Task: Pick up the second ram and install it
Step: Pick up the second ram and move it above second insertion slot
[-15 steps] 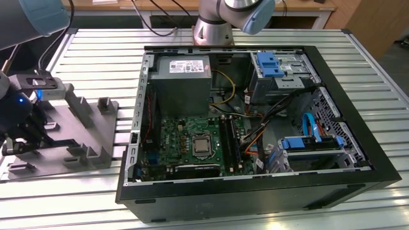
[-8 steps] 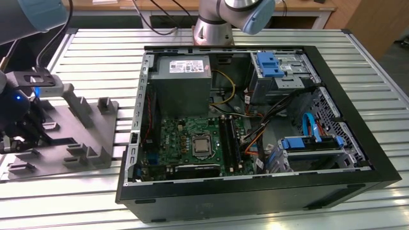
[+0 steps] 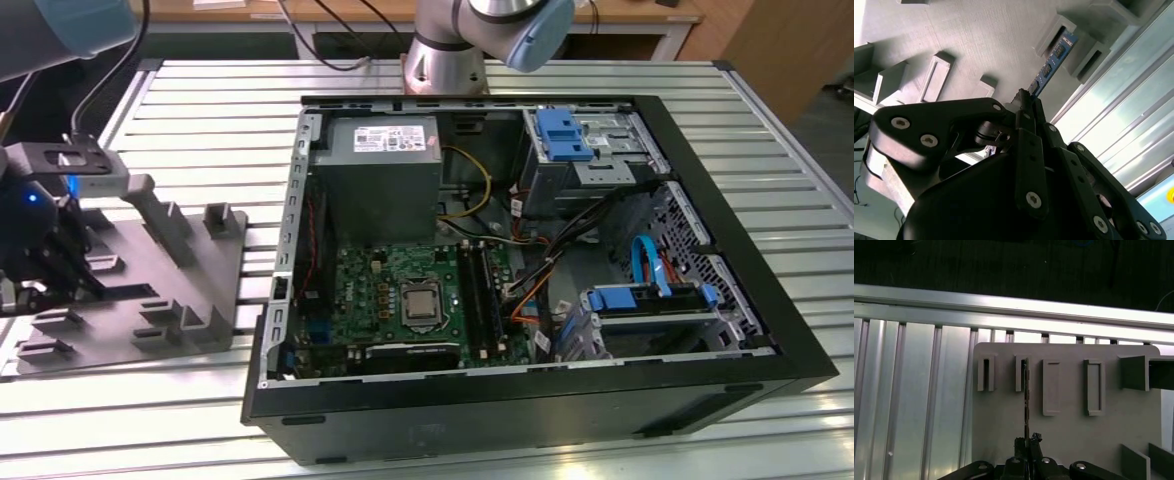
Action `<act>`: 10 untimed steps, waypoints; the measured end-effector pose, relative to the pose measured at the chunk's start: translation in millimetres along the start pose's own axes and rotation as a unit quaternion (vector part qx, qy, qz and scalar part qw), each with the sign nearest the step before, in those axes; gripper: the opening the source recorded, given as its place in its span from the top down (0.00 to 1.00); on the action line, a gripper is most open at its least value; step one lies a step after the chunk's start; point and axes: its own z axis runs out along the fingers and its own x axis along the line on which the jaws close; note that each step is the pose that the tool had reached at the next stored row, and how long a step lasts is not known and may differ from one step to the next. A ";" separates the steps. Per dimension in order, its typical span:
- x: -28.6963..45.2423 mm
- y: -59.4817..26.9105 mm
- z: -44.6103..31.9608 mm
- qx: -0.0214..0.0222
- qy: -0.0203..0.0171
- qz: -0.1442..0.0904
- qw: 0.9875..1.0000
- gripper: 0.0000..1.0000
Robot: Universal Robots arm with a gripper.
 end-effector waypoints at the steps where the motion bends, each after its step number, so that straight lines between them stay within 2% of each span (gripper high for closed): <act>1: 0.0 0.0 -0.7 0.000 0.000 0.000 1.000 0.86; 10: -0.4 0.2 -8.2 0.000 0.000 0.000 1.000 0.86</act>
